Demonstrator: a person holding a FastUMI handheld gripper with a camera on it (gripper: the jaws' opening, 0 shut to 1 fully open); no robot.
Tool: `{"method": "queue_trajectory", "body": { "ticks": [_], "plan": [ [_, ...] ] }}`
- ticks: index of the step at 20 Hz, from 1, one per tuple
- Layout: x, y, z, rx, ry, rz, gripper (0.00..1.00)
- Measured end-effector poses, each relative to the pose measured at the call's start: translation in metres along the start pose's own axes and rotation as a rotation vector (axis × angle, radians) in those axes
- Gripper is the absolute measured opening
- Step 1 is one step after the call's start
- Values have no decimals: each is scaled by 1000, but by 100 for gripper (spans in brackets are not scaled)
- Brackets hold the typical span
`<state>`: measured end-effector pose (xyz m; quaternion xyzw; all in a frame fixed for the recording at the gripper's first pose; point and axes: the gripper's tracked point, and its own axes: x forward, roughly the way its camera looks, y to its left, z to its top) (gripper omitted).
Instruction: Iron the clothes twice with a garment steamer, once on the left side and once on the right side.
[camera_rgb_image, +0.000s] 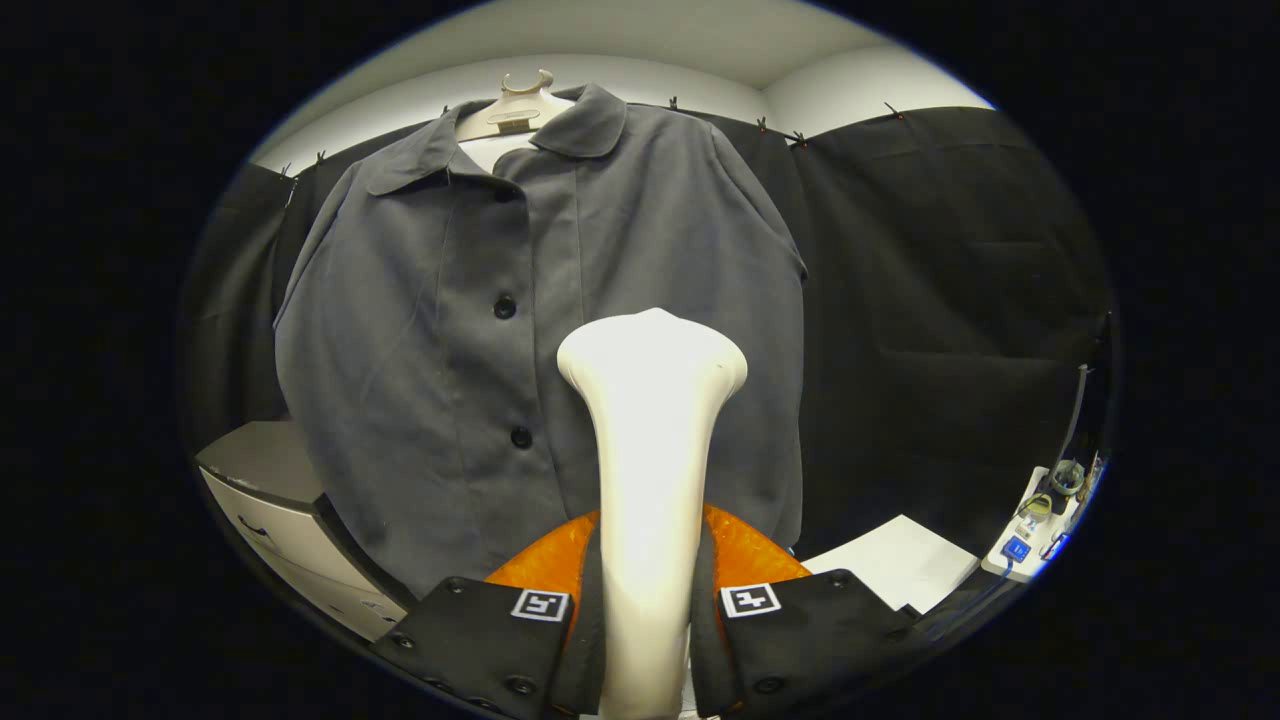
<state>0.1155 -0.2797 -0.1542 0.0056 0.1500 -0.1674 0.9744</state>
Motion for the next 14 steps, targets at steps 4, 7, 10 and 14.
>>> {"method": "queue_trajectory", "body": {
  "ticks": [4, 7, 10, 14],
  "plan": [
    [-6, -3, -30, 12, 46, 0, 41],
    [-11, -5, -53, 8, 82, -3, 41],
    [-16, -8, -77, 20, 116, -8, 41],
    [-23, -10, -101, 20, 148, -11, 41]
  ]
}}
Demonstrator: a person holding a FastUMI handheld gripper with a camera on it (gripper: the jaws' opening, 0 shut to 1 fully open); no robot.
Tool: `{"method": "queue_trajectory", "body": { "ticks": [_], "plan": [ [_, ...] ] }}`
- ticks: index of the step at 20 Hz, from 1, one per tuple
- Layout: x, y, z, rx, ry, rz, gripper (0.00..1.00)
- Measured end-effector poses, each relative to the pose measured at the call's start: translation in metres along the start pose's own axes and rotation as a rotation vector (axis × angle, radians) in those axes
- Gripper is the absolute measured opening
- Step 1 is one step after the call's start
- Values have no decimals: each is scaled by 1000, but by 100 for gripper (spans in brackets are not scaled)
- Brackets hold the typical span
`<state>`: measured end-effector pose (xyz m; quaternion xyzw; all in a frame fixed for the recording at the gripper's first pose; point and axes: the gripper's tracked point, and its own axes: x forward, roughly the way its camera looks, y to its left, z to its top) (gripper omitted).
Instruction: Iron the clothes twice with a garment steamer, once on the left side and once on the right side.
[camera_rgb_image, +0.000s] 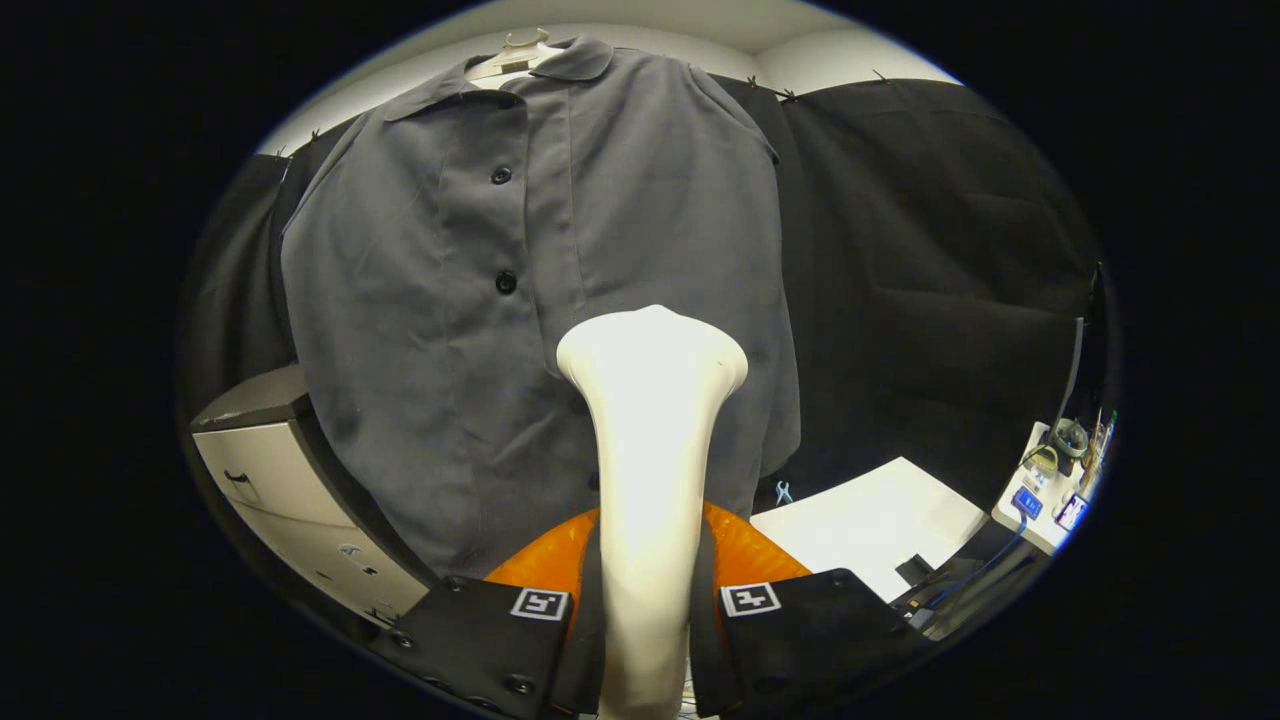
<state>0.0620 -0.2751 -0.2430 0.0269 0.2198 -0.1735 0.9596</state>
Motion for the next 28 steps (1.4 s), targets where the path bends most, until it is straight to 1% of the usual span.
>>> {"method": "queue_trajectory", "body": {
  "ticks": [7, 10, 13, 15, 19, 26, 28],
  "plan": [
    [-8, -8, -48, 19, 71, -13, 42],
    [-11, -11, -55, 28, 81, -20, 42],
    [-17, -15, -52, 48, 66, -34, 41],
    [-24, -13, -43, 51, 43, -30, 42],
    [-45, 2, -19, 48, -5, 4, 41],
    [-87, 37, 56, 38, -148, 58, 41],
    [-98, 45, 75, 34, -187, 60, 41]
  ]
}}
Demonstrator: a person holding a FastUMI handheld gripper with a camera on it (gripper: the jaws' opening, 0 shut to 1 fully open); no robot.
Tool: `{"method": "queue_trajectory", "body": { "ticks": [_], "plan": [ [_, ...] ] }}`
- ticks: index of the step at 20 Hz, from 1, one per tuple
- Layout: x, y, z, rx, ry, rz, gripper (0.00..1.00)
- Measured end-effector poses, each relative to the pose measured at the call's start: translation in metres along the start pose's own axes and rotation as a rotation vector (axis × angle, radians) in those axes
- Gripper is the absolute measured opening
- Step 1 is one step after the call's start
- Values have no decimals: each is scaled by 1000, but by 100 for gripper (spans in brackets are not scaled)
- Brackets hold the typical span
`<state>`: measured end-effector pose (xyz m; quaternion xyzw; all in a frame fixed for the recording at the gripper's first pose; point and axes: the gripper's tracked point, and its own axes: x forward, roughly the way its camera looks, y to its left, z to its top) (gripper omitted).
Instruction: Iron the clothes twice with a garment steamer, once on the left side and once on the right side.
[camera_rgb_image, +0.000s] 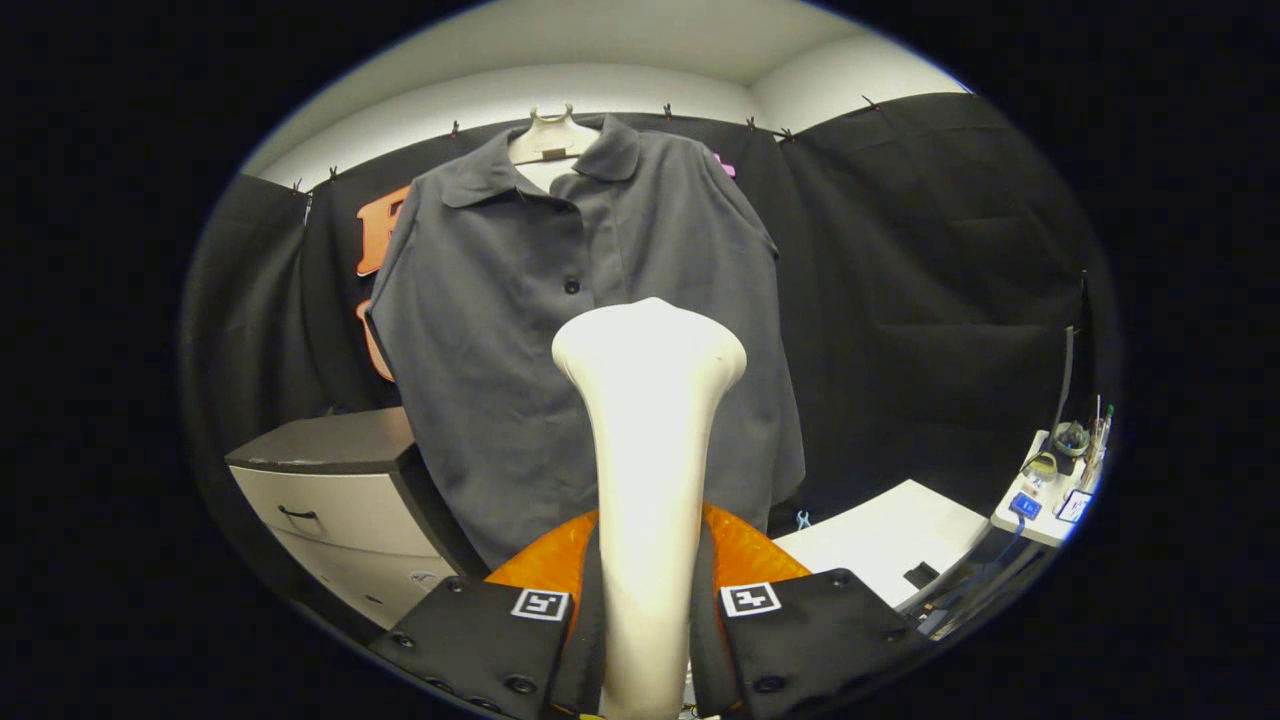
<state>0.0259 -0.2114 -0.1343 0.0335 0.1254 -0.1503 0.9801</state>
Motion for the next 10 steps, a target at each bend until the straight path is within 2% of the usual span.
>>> {"method": "queue_trajectory", "body": {
  "ticks": [10],
  "plan": [
    [-24, 48, 85, -55, -148, 32, 41]
  ]
}}
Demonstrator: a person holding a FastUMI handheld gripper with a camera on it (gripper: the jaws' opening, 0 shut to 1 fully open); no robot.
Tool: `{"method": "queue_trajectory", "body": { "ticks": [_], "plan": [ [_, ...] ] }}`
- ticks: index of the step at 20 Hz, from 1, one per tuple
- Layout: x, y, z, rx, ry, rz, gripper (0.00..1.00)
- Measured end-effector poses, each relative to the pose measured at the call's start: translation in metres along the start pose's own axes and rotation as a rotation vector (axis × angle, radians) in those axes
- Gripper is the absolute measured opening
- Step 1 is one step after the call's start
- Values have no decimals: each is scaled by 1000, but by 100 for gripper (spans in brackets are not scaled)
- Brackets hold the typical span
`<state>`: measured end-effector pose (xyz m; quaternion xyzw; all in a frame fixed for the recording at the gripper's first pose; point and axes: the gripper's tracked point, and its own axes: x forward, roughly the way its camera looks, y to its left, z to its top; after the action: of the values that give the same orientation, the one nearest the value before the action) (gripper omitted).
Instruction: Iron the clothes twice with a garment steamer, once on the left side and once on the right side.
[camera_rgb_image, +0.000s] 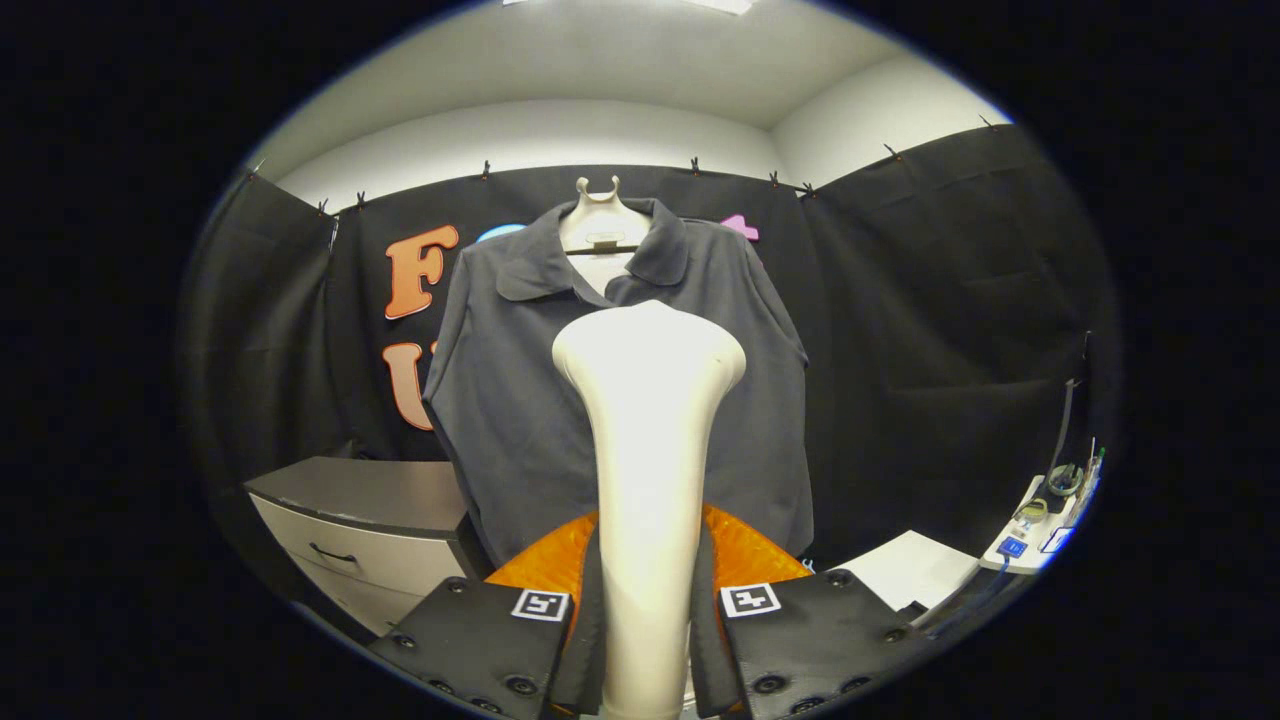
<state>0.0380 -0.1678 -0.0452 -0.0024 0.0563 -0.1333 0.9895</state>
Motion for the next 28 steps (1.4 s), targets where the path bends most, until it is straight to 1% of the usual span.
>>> {"method": "queue_trajectory", "body": {
  "ticks": [3, 6, 11, 14, 18, 28],
  "plan": [
    [-12, 4, 21, 12, -28, 11, 41],
    [-20, 10, 38, -12, -62, 20, 41],
    [-32, 28, 48, -37, -86, 71, 41],
    [-36, 35, 56, -62, -108, 83, 41],
    [-41, 45, 56, -55, -107, 102, 41],
    [-45, 50, 61, -50, -130, 110, 41]
  ]
}}
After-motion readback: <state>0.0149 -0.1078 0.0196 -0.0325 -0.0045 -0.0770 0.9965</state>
